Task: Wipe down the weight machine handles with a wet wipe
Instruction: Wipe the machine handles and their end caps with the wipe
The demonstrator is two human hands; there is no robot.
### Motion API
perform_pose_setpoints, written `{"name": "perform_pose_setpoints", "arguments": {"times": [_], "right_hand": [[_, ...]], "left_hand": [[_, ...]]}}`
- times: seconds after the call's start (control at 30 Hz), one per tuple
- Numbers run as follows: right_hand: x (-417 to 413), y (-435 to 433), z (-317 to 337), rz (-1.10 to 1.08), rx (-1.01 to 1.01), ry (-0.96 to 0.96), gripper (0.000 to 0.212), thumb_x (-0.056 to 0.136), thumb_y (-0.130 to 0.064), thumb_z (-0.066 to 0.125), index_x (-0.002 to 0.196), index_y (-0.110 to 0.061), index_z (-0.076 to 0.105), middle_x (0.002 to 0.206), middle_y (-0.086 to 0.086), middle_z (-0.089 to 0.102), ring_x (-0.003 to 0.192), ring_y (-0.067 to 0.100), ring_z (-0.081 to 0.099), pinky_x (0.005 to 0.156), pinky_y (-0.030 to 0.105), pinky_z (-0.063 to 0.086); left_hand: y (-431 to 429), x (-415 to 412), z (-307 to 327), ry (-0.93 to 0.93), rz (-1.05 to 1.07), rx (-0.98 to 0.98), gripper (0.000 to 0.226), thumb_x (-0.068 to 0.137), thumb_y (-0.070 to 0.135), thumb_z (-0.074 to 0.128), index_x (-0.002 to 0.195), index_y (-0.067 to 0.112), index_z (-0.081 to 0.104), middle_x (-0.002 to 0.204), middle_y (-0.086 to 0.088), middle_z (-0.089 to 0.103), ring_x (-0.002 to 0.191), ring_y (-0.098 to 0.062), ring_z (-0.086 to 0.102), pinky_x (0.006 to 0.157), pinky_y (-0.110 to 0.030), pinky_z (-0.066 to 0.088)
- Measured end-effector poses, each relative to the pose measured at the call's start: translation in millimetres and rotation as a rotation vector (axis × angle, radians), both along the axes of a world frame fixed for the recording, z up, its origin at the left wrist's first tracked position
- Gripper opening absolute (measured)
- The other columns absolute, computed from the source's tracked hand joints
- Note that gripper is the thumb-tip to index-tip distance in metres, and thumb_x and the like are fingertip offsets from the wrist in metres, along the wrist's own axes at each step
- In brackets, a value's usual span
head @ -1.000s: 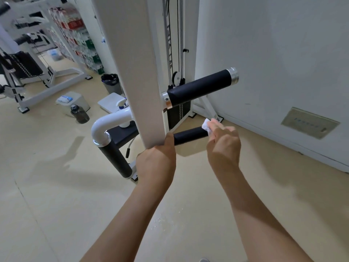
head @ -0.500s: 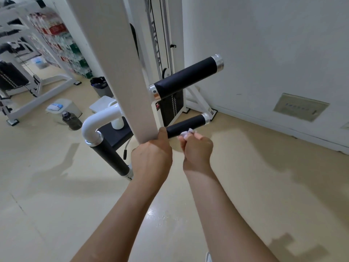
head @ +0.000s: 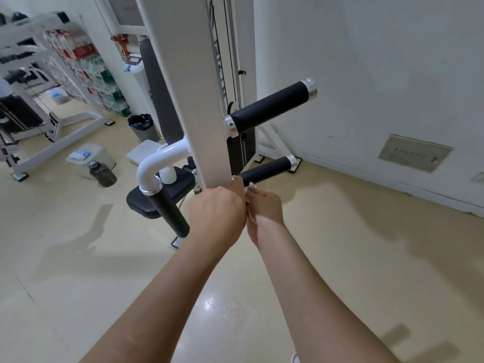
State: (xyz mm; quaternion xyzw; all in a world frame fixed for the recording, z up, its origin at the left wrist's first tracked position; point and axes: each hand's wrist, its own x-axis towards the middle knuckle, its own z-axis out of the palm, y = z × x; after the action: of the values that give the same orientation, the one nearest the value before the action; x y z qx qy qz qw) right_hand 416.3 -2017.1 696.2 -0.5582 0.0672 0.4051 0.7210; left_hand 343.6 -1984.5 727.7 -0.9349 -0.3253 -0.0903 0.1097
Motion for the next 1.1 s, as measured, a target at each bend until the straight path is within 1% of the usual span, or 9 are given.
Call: {"name": "perform_pose_setpoints", "arguments": {"times": [0.1, 0.23, 0.3, 0.4, 0.5, 0.63, 0.8, 1.0, 1.1], "right_hand": [[5.1, -2.7, 4.5, -0.079, 0.133, 0.109, 0.021, 0.085, 0.014, 0.053, 0.08, -0.005, 0.062, 0.058, 0.005, 0.052, 0.043, 0.009, 0.043, 0.052, 0.022, 0.035], [26.3, -2.1, 2.6, -0.315, 0.308, 0.275, 0.023, 0.088, 0.017, 0.045, 0.082, -0.002, 0.055, 0.074, 0.013, 0.052, 0.056, 0.014, 0.049, 0.052, 0.017, 0.042], [17.6, 1.3, 2.2, -0.199, 0.243, 0.205, 0.022, 0.088, 0.016, 0.045, 0.08, -0.002, 0.055, 0.069, 0.013, 0.05, 0.053, 0.015, 0.047, 0.05, 0.02, 0.041], [-0.9, 6.1, 0.8, 0.001, 0.153, 0.123, 0.014, 0.086, 0.007, 0.053, 0.091, 0.0, 0.065, 0.074, 0.016, 0.055, 0.066, 0.024, 0.049, 0.062, 0.031, 0.041], [3.7, -5.8, 1.8, 0.051, 0.225, 0.173, 0.02, 0.088, 0.009, 0.047, 0.103, 0.004, 0.061, 0.068, 0.011, 0.051, 0.058, 0.016, 0.044, 0.059, 0.025, 0.033], [11.1, -26.5, 1.1, 0.135, 0.154, 0.04, 0.016, 0.084, 0.01, 0.048, 0.085, 0.001, 0.062, 0.062, 0.008, 0.05, 0.053, 0.012, 0.043, 0.054, 0.022, 0.033], [21.1, -38.8, -3.3, -0.065, 0.227, 0.118, 0.019, 0.084, 0.012, 0.049, 0.077, -0.001, 0.06, 0.063, 0.009, 0.054, 0.055, 0.013, 0.048, 0.053, 0.019, 0.041], [2.1, -20.0, -1.5, 0.086, 0.18, 0.081, 0.032, 0.086, 0.011, 0.044, 0.115, 0.012, 0.055, 0.064, 0.009, 0.05, 0.055, 0.013, 0.04, 0.052, 0.022, 0.033], [20.1, -29.7, 8.2, -0.024, 0.197, 0.052, 0.029, 0.09, 0.013, 0.042, 0.104, -0.004, 0.06, 0.061, 0.003, 0.045, 0.054, 0.01, 0.039, 0.052, 0.019, 0.03]], "left_hand": [[4.0, -0.9, 2.9, 0.004, 0.016, -0.016, 0.033, 0.089, 0.018, 0.041, 0.122, 0.021, 0.045, 0.084, -0.004, 0.065, 0.071, -0.031, 0.057, 0.055, -0.029, 0.034], [3.1, -2.7, -1.6, 0.055, 0.014, -0.017, 0.059, 0.089, 0.014, 0.042, 0.144, 0.024, 0.022, 0.078, -0.002, 0.057, 0.067, -0.029, 0.048, 0.055, -0.029, 0.035], [3.0, -4.2, -5.2, 0.047, -0.011, -0.022, 0.061, 0.092, 0.017, 0.039, 0.148, 0.023, 0.016, 0.086, -0.003, 0.063, 0.074, -0.03, 0.057, 0.056, -0.03, 0.034], [0.6, -6.4, -8.2, 0.031, -0.062, -0.001, 0.06, 0.095, 0.022, 0.035, 0.15, 0.019, 0.012, 0.093, -0.003, 0.066, 0.082, -0.03, 0.062, 0.055, -0.032, 0.033], [2.2, -5.4, -8.5, 0.041, -0.065, -0.005, 0.059, 0.094, 0.021, 0.036, 0.149, 0.021, 0.014, 0.09, -0.004, 0.065, 0.08, -0.03, 0.062, 0.056, -0.031, 0.035], [-0.1, -0.7, -9.6, -0.019, -0.053, -0.041, 0.055, 0.089, 0.021, 0.04, 0.142, 0.024, 0.024, 0.073, -0.002, 0.05, 0.069, -0.029, 0.059, 0.054, -0.03, 0.035], [-5.3, -3.1, -9.6, -0.003, -0.05, -0.052, 0.059, 0.092, 0.019, 0.038, 0.146, 0.022, 0.015, 0.077, -0.004, 0.054, 0.062, -0.026, 0.053, 0.051, -0.029, 0.036], [-5.4, -5.7, -4.3, 0.033, -0.065, -0.019, 0.051, 0.092, 0.026, 0.039, 0.14, 0.018, 0.025, 0.069, 0.002, 0.048, 0.059, -0.026, 0.053, 0.049, -0.029, 0.033], [-5.1, -6.6, -2.9, 0.041, -0.039, -0.051, 0.06, 0.089, 0.018, 0.04, 0.145, 0.019, 0.018, 0.074, -0.003, 0.056, 0.061, -0.028, 0.05, 0.052, -0.03, 0.035]]}}
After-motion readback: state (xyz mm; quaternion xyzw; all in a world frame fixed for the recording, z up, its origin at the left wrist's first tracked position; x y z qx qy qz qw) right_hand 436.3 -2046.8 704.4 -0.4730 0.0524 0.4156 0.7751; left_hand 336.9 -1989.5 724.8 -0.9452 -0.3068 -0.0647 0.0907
